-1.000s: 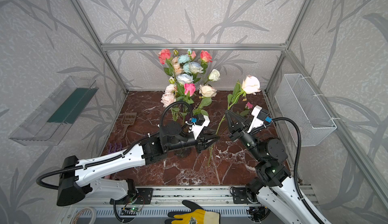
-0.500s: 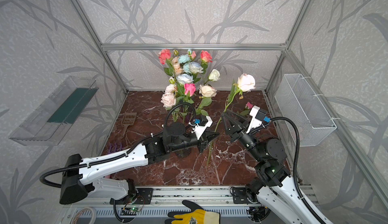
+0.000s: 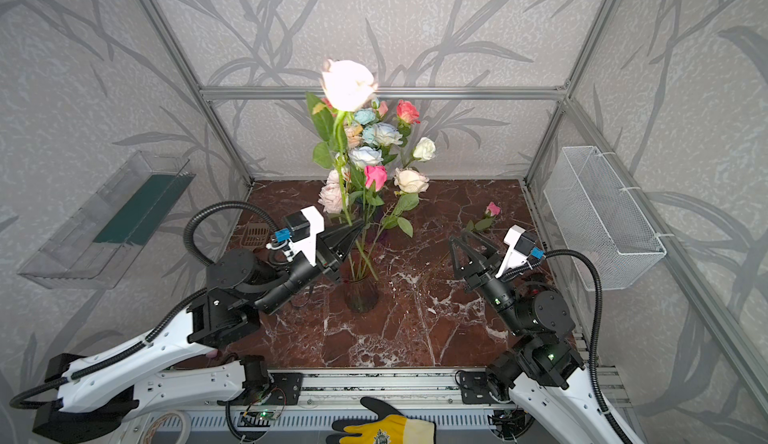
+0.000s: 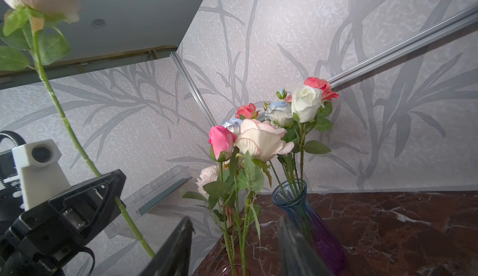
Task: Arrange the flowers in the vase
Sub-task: 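Lower the white rose into the vase with left gripper while right gripper withdraws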
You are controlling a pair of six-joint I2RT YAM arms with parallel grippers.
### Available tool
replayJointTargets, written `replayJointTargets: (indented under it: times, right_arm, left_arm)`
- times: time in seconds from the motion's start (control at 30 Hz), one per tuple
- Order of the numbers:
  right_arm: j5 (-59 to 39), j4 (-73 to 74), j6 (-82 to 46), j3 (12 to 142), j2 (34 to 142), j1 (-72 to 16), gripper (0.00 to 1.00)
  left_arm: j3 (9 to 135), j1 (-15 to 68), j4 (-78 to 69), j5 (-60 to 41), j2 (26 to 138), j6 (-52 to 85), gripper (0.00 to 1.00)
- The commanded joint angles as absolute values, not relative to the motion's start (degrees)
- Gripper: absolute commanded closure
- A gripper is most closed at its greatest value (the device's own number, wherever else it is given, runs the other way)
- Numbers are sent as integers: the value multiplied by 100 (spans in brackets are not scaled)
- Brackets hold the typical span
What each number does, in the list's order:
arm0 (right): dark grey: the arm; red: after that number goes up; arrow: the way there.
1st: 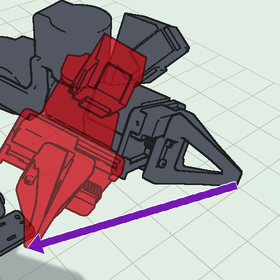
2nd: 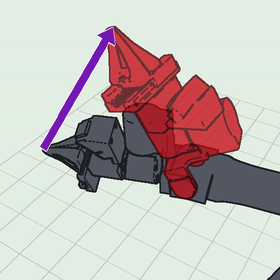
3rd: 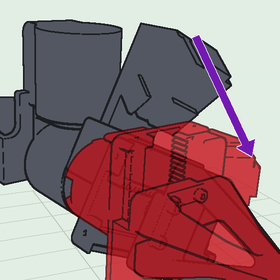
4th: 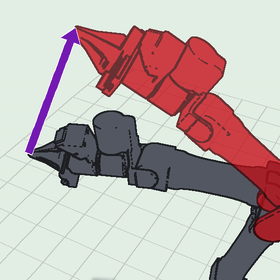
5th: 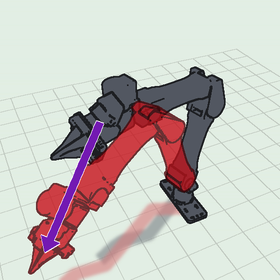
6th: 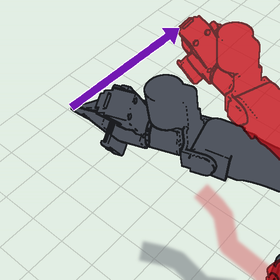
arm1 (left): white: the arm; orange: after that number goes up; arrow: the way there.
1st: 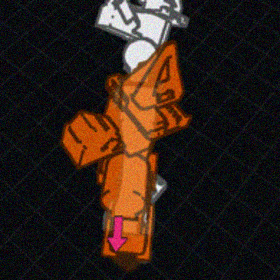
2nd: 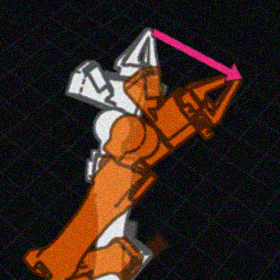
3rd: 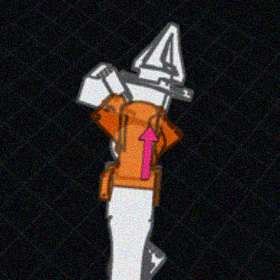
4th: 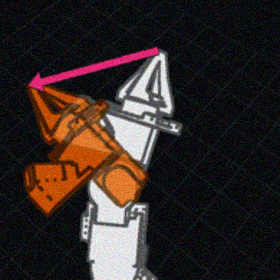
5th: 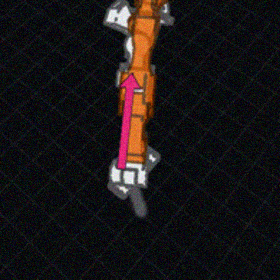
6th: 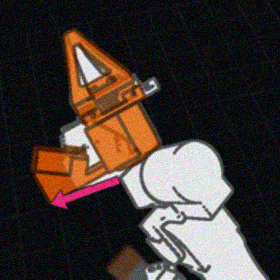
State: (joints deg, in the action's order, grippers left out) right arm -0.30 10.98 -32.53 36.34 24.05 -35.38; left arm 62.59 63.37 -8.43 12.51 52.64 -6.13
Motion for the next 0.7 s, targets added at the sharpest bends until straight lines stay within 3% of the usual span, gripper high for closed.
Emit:
replayJointTargets:
  times: [0.0,0.2,0.4,0.67]
  right_arm:
    - [105,1077,-3173,3569,2411,-3573,47]
    - [123,1107,-3180,3549,2477,-3576,47]
    - [161,1006,-3145,3548,2453,-3576,47]
    - [257,906,-3059,3545,2456,-3576,47]
  left_arm:
    - [6420,6297,-672,2409,5258,-1313,100]
    - [6216,5925,-734,2610,5282,-961,100]
    - [5828,5238,-928,1899,5278,162,100]
    - [5401,5168,-1105,1678,5345,772,100]
